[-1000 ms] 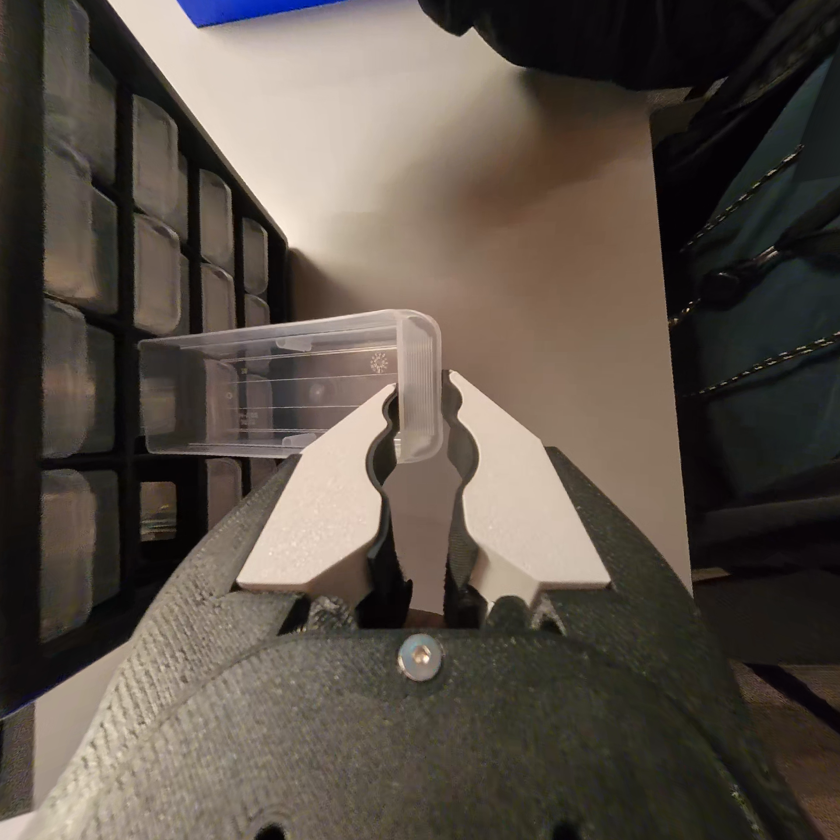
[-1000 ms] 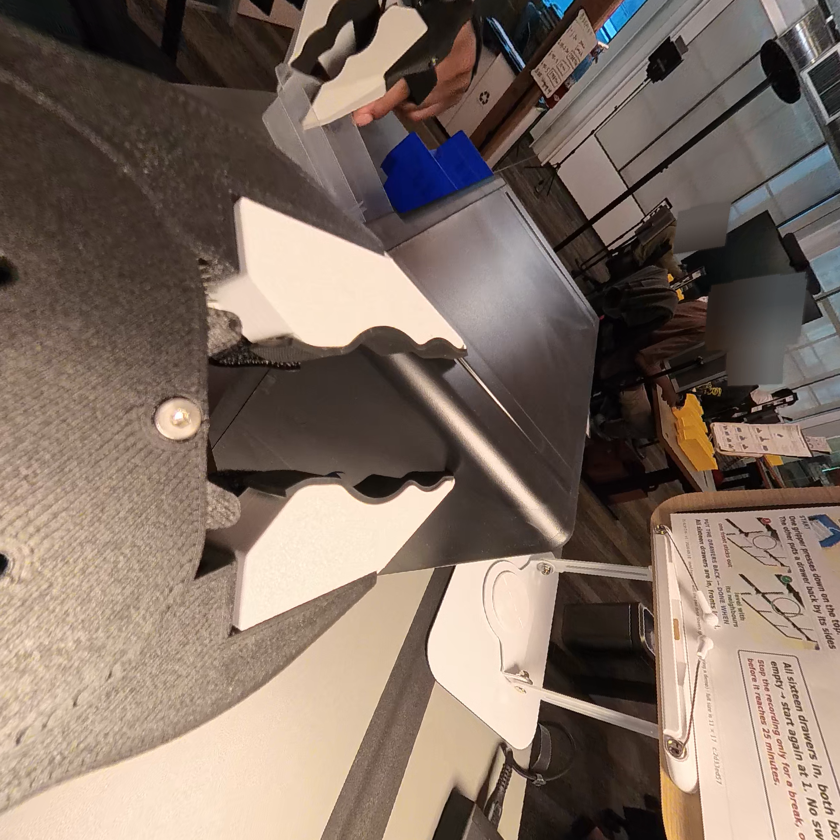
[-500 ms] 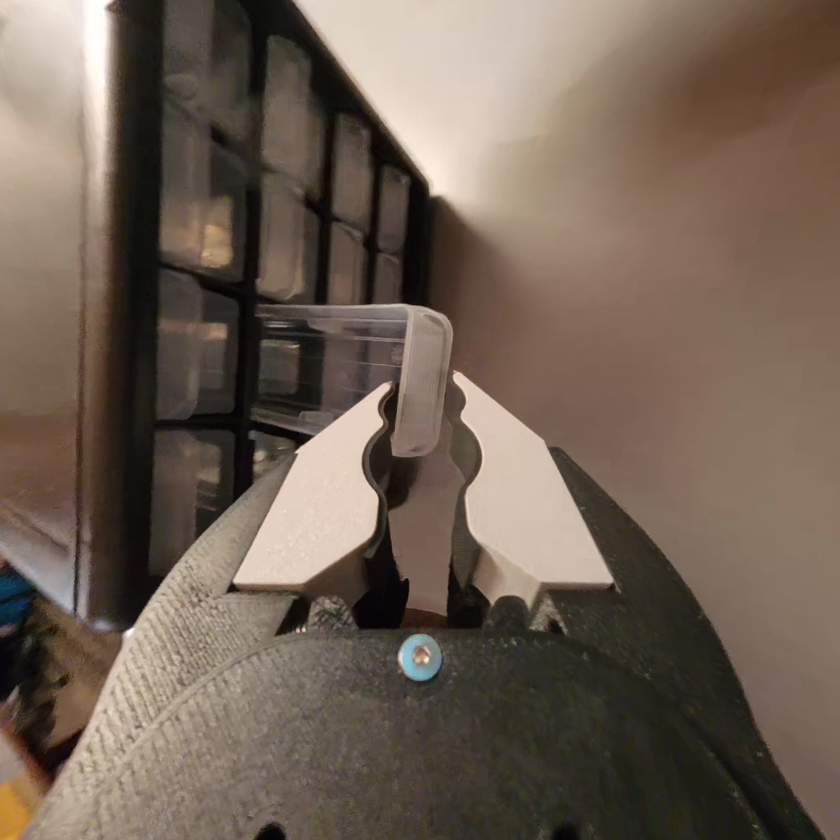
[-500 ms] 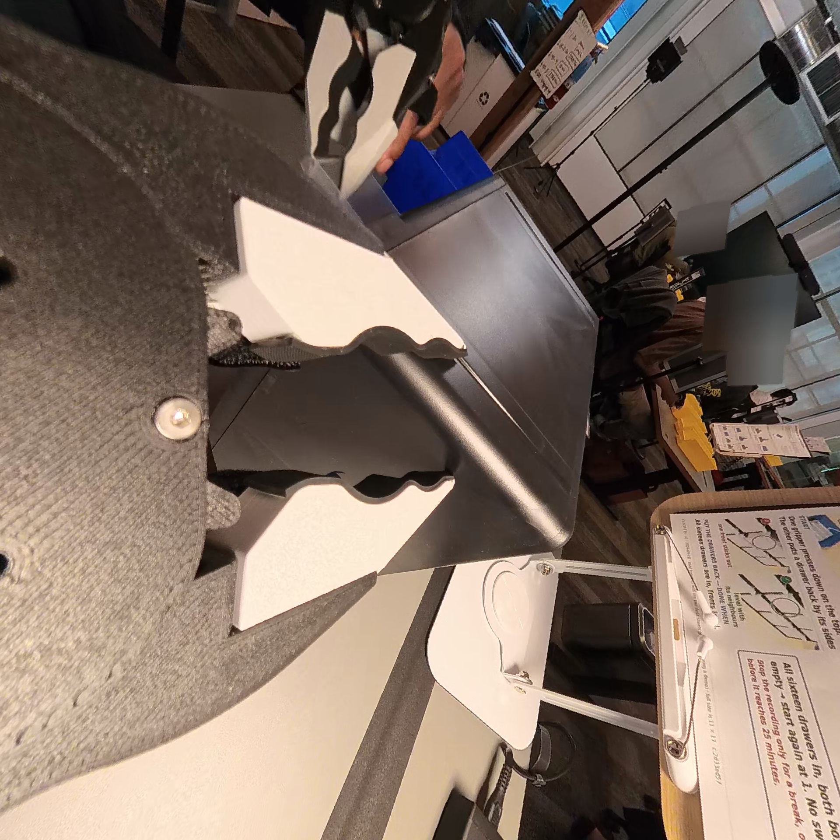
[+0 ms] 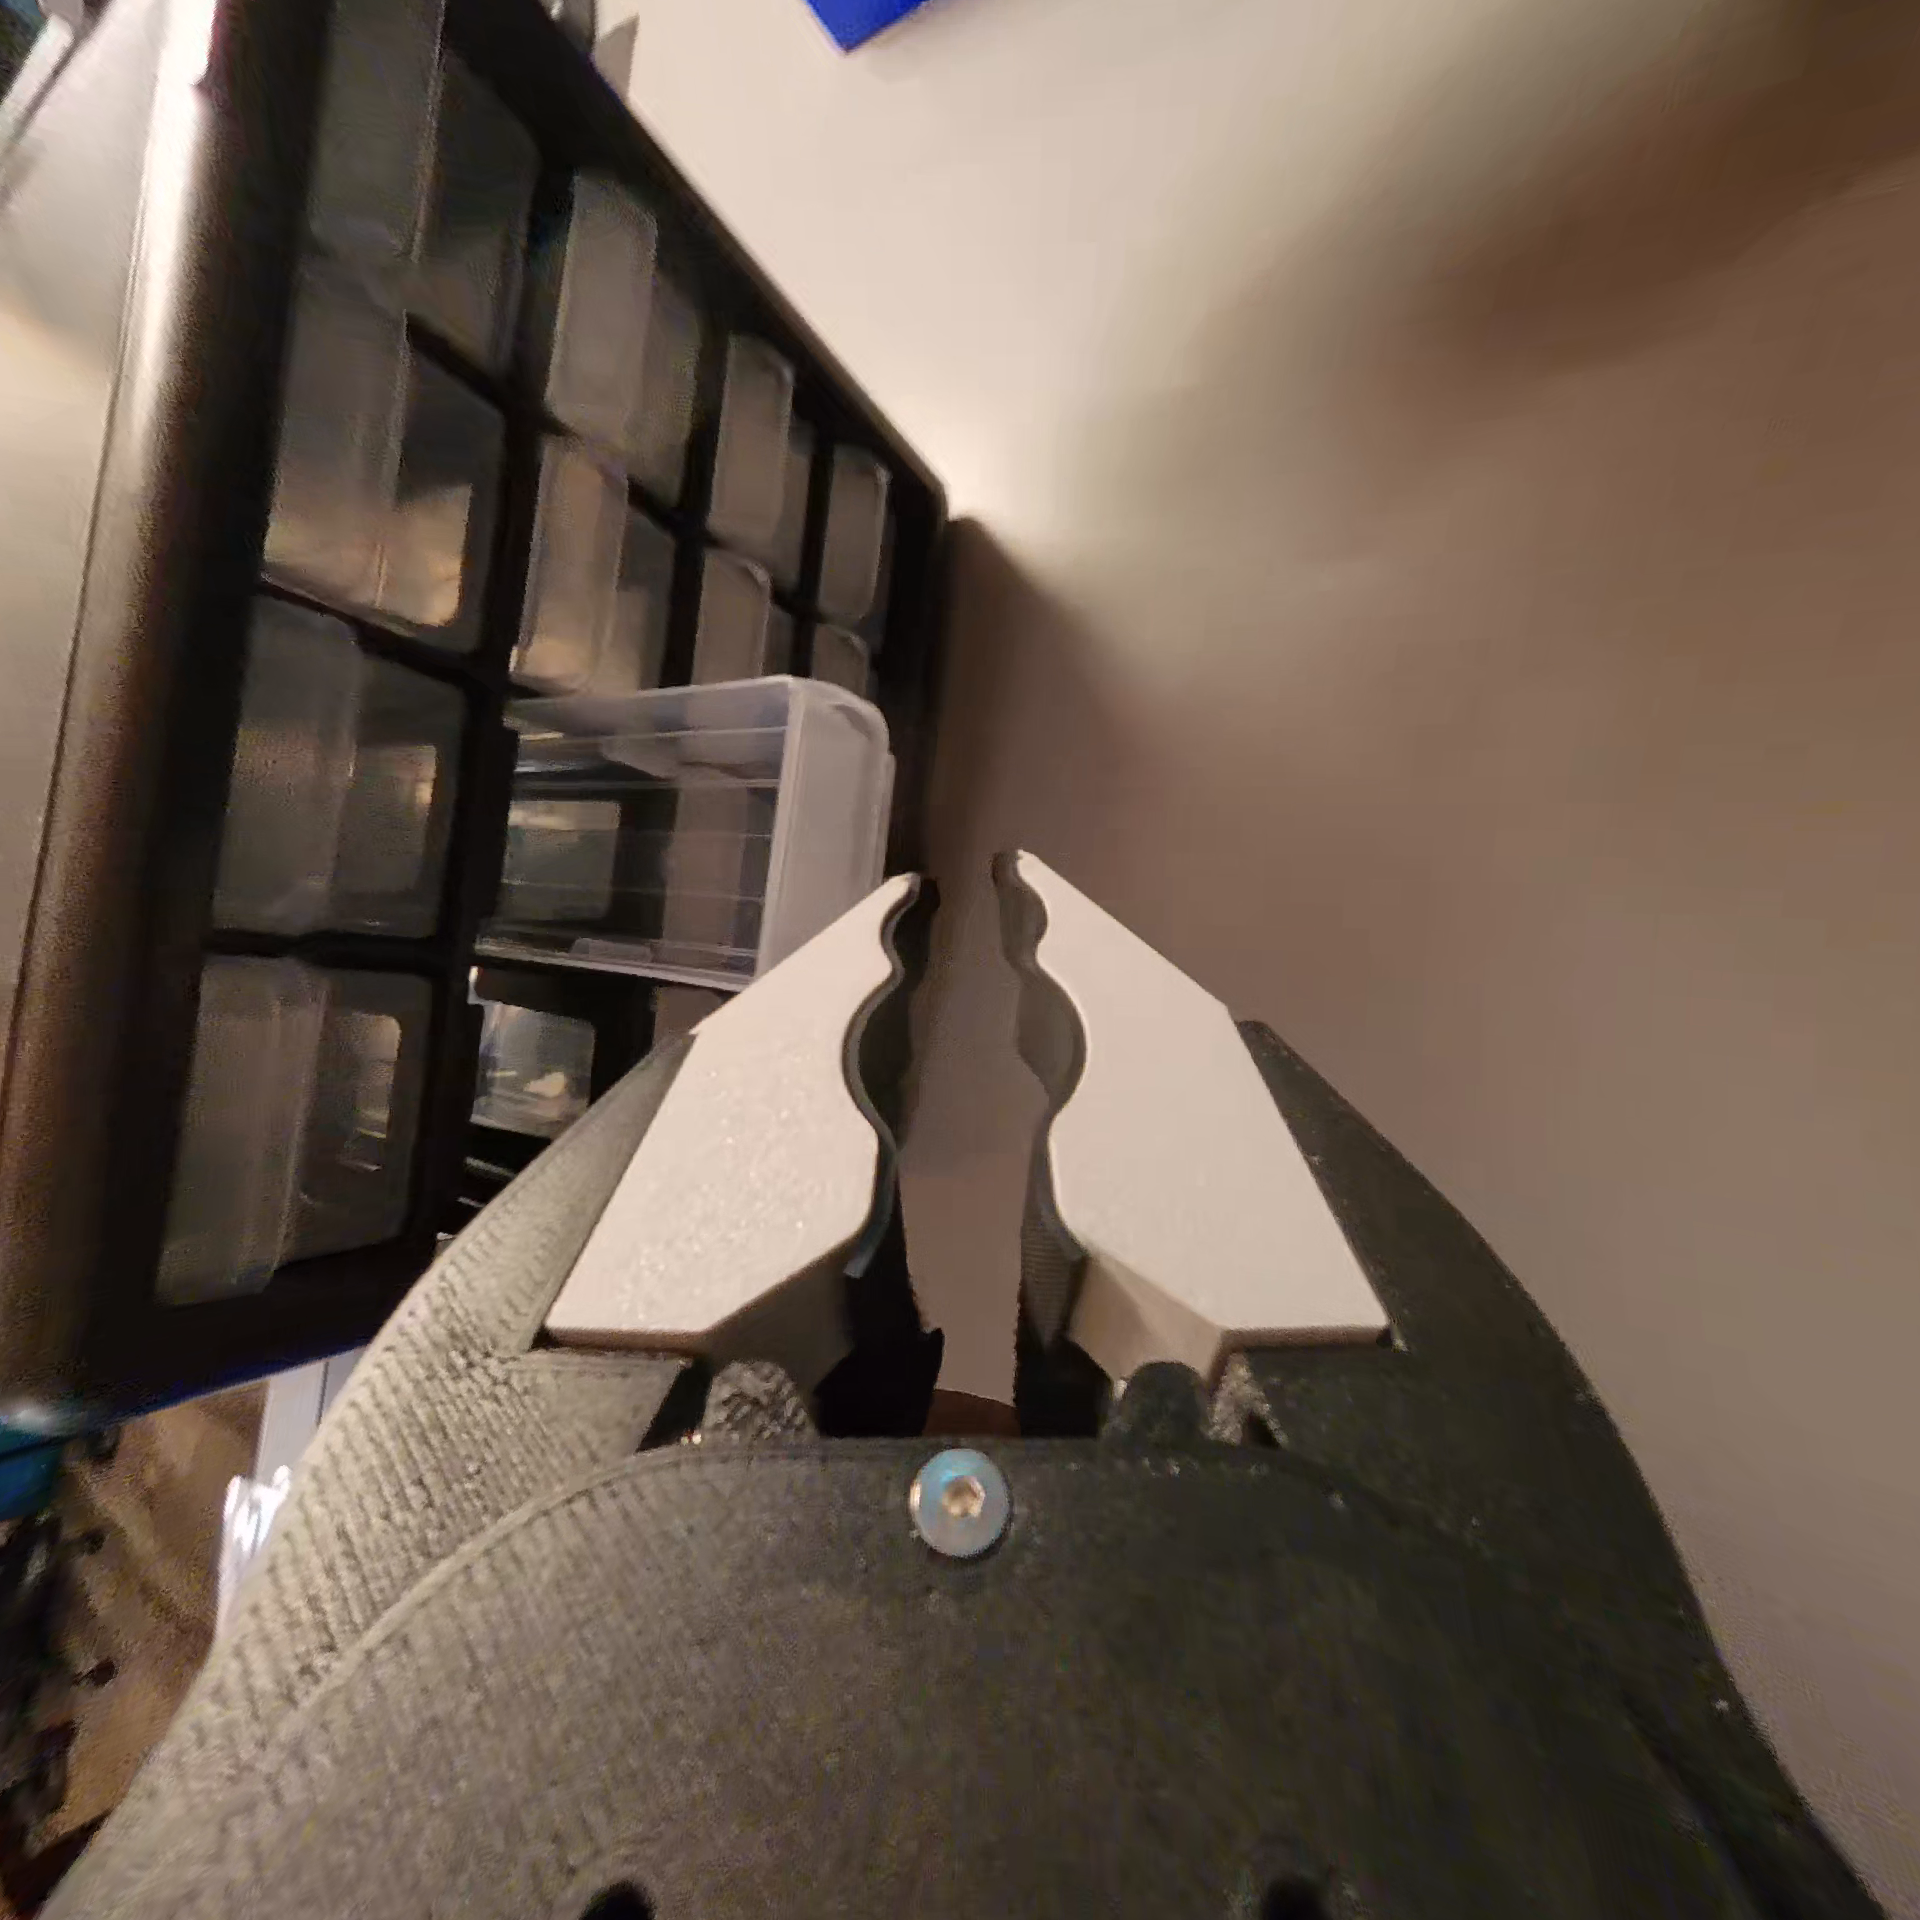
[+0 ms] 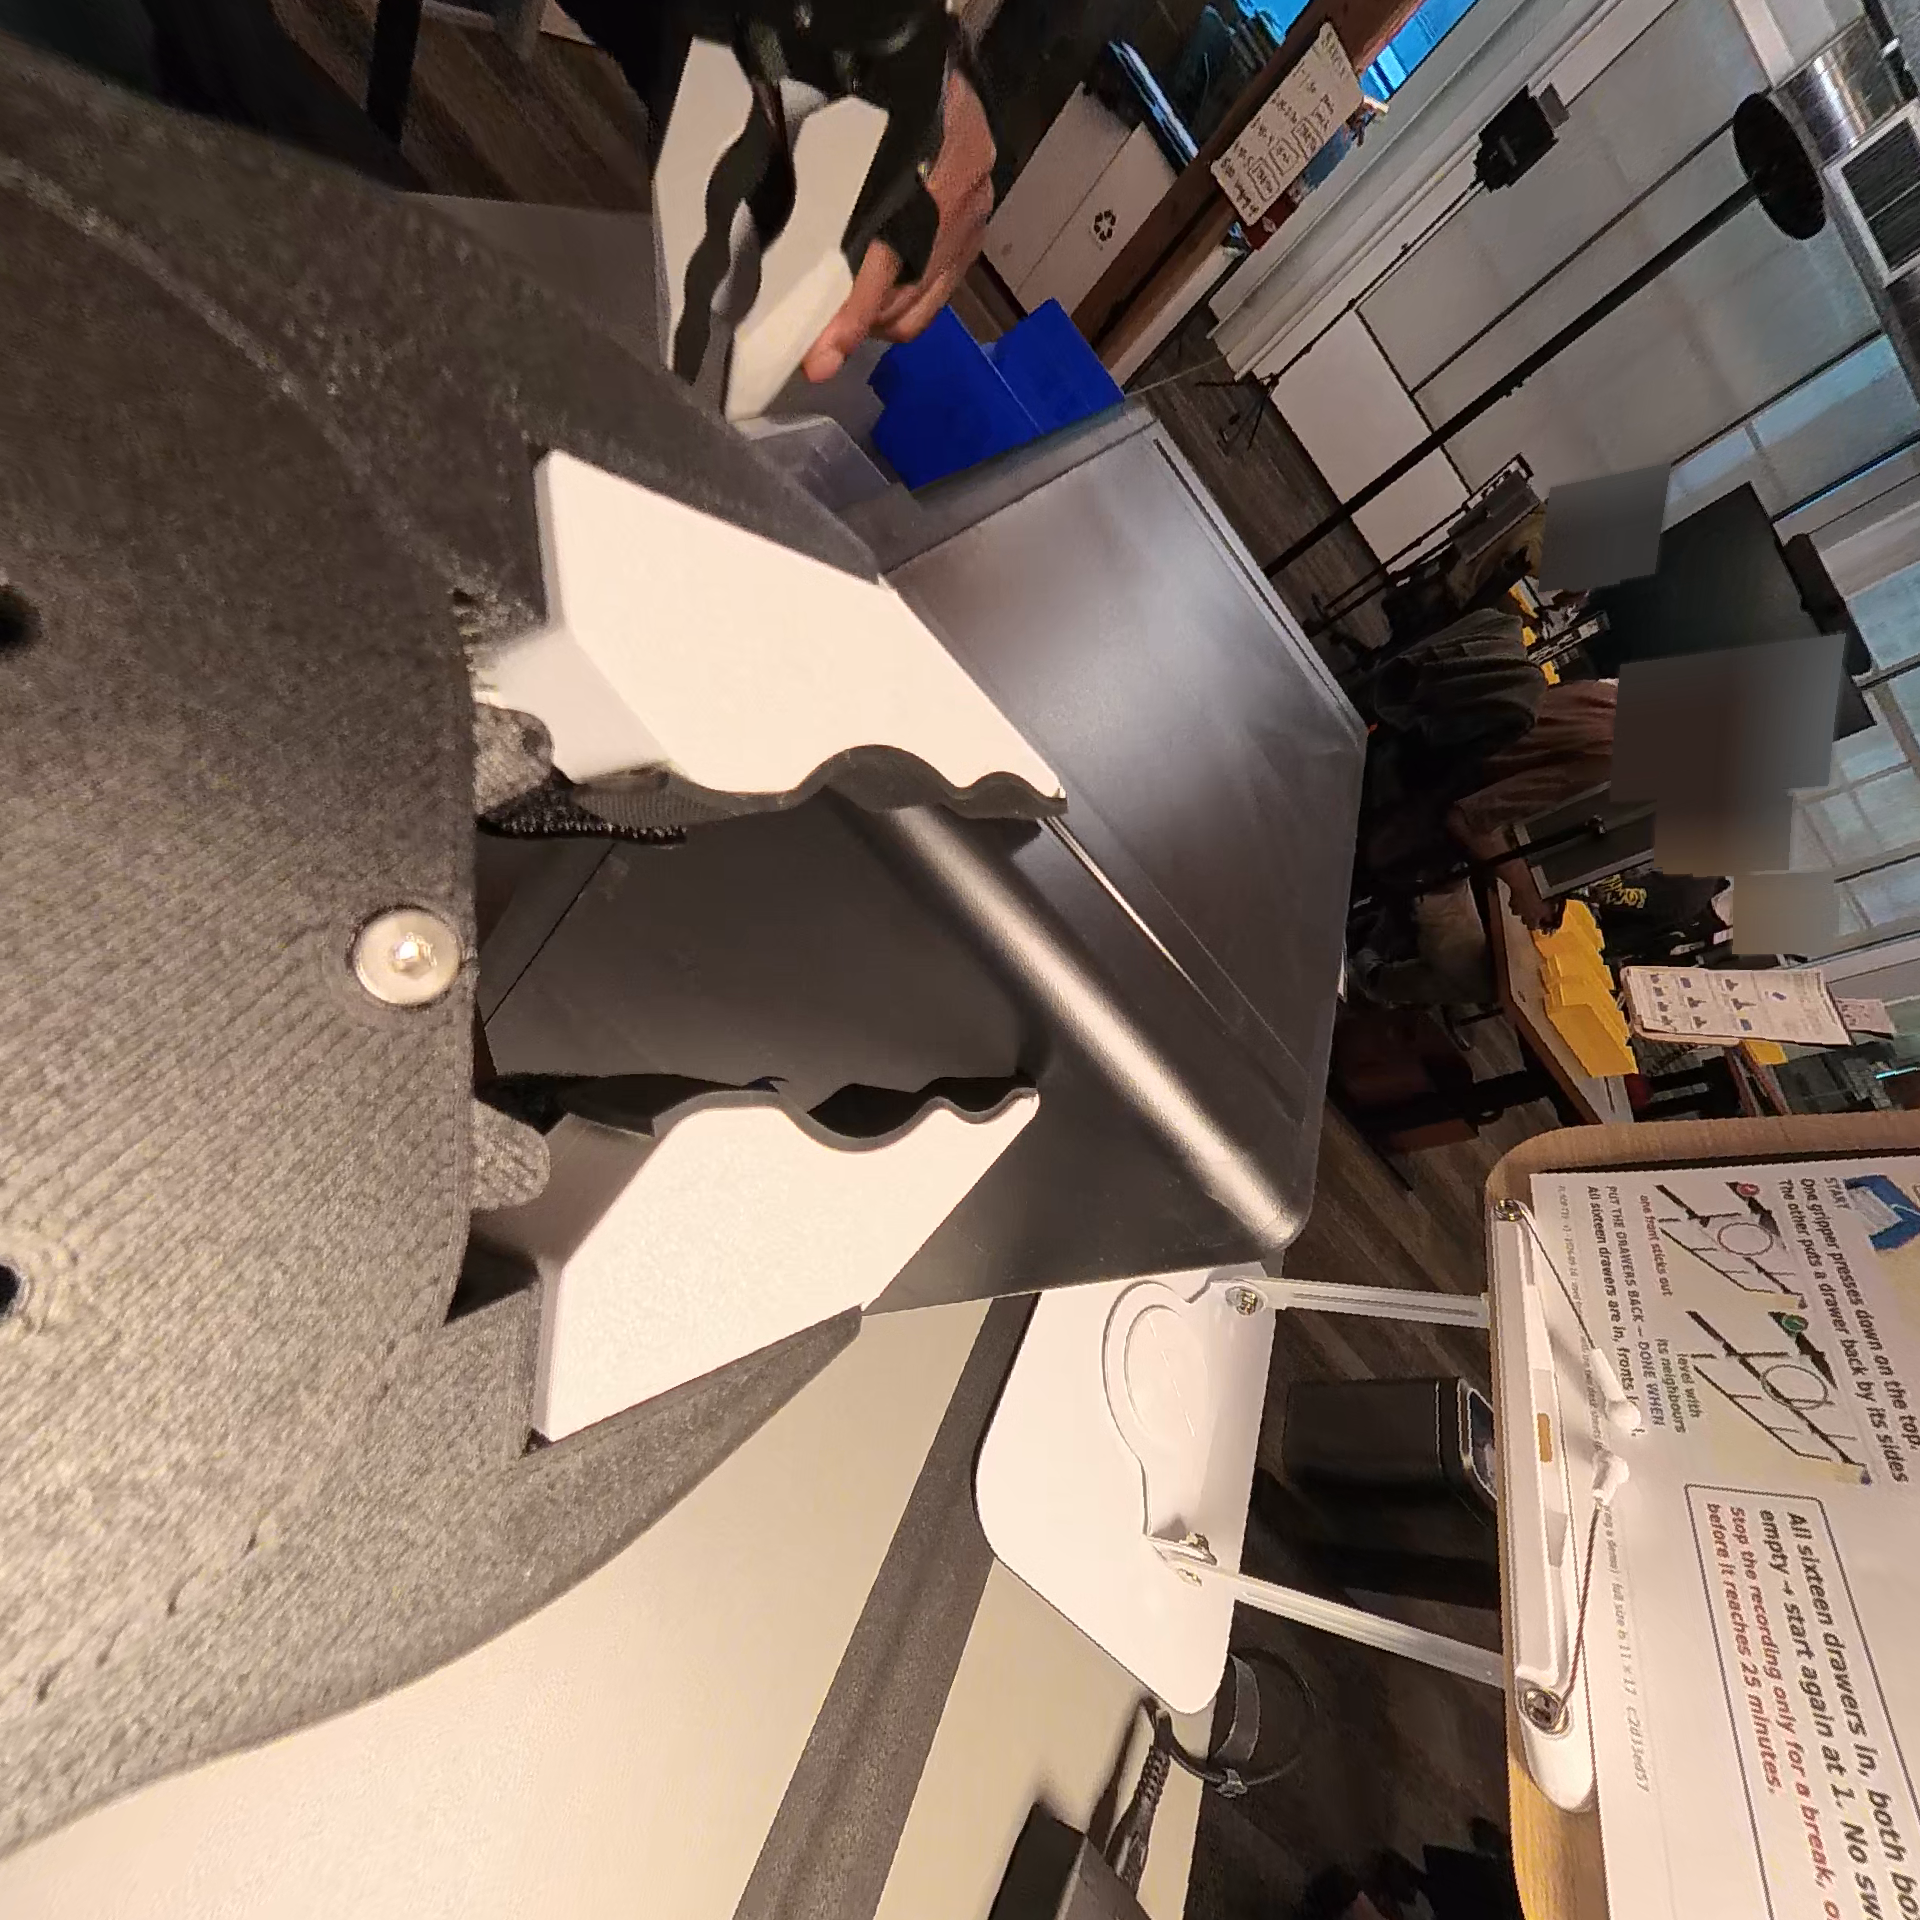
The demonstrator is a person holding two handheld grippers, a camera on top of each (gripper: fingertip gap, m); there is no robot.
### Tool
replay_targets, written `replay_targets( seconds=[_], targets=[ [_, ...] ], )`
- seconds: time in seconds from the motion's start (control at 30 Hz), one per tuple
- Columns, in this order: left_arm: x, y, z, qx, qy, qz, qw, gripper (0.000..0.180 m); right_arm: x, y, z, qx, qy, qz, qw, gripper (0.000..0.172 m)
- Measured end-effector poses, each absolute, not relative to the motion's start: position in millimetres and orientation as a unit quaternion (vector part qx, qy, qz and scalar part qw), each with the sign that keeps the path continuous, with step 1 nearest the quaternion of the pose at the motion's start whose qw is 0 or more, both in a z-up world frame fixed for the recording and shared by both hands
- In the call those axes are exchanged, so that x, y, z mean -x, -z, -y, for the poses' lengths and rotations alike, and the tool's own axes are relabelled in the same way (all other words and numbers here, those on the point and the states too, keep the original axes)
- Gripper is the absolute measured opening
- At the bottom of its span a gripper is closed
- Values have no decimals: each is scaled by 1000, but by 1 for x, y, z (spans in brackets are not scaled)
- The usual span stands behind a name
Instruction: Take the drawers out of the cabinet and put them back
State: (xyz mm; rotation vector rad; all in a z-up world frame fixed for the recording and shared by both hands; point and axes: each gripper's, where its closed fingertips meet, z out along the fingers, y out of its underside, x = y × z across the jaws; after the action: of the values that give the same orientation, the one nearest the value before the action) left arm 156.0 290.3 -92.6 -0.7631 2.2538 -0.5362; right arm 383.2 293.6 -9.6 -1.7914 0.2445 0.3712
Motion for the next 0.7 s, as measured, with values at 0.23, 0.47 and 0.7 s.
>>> replay_targets(
  seconds=[0.23, 0.47, 0.7],
  targets=[
    [-210, 96, -321, 360, 196, -817, 405, 19, -383, 9, -293, 774, -159, -106, 603, 53],
    [-221, 99, -325, 399, 225, -793, 402, 30, -383, 9, -293, 775, -159, -105, 603, 53],
    [-151, 71, -372, 421, 217, -779, 411, 43, -383, 10, -293, 774, -162, -105, 604, 53]
  ],
)
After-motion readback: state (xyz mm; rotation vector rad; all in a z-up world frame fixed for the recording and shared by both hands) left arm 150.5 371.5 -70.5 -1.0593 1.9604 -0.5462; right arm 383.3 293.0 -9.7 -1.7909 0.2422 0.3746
